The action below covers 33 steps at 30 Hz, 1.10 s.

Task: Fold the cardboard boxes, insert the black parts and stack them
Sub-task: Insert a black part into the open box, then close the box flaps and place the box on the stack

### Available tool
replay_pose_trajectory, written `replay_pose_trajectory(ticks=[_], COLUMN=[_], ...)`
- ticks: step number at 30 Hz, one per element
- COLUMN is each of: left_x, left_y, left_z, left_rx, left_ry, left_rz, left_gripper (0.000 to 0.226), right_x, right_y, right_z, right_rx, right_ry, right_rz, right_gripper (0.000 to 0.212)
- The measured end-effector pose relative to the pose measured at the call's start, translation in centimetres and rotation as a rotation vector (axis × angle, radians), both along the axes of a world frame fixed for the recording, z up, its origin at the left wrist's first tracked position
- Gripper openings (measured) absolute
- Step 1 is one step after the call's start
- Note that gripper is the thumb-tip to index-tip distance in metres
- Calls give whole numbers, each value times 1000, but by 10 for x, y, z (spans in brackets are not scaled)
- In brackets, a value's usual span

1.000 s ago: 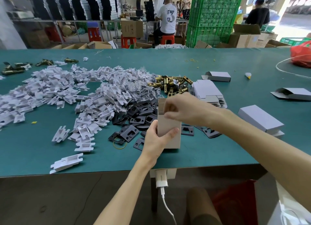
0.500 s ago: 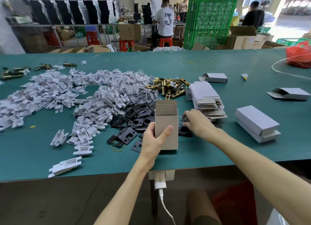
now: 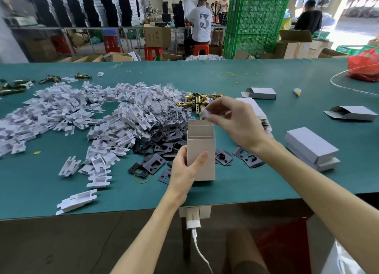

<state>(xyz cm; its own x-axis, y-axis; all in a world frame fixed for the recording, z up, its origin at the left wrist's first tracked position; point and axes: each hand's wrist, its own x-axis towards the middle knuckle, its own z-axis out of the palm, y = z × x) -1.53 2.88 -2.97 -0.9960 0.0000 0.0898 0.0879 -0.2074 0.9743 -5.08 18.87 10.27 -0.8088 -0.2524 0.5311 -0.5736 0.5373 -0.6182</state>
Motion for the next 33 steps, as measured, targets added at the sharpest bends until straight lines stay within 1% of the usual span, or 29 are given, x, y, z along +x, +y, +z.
replay_pose_trajectory(ticks=[3, 5, 6, 8, 12, 14, 16, 17, 19, 20, 22, 24, 27, 30, 33], left_x=[0, 0, 0, 1, -1, -2, -2, -1, -1, -1, -1, 0, 1, 1, 1], left_y=[0, 0, 0, 0, 0, 0, -1, 0, 0, 0, 0, -1, 0, 0, -1], left_z=[1, 1, 2, 2, 0, 0, 0, 0, 1, 1, 1, 2, 2, 4, 3], left_rx=[0, 9, 12, 11, 19, 26, 34, 39, 47, 46, 49, 64, 72, 106, 133], left_ry=[4, 12, 16, 23, 32, 34, 52, 62, 74, 77, 88, 97, 105, 107, 93], left_rz=[-1, -6, -8, -11, -21, -24, -31, -34, -30, -22, -2, 5, 41, 84, 96], left_gripper=[40, 41, 43, 48, 60, 69, 75, 76, 79, 79, 78, 75, 70, 63, 56], right_x=[6, 6, 6, 7, 6, 5, 7, 7, 10, 11, 15, 17, 21, 23, 25], right_y=[-11, -12, -11, -8, -2, -3, -4, -4, -2, -1, 1, 1, -3, -7, -12], right_z=[-11, -22, -26, -31, -32, -34, -38, -41, -46, -49, -56, -63, -75, -82, -88], right_rx=[316, 493, 550, 594, 588, 643, 660, 611, 396, 267, 48, -52, -226, -397, -481], right_ry=[99, 174, 188, 161, 60, 10, -74, -116, -143, -134, -141, -232, -393, -403, -404], right_rz=[12, -30, -44, -48, -34, -67, -103, -106, -82, -73, -87, -79, 29, 25, 23], right_gripper=[13, 16, 18, 22, 32, 40, 43, 41, 33, 32, 37, 41, 45, 41, 32])
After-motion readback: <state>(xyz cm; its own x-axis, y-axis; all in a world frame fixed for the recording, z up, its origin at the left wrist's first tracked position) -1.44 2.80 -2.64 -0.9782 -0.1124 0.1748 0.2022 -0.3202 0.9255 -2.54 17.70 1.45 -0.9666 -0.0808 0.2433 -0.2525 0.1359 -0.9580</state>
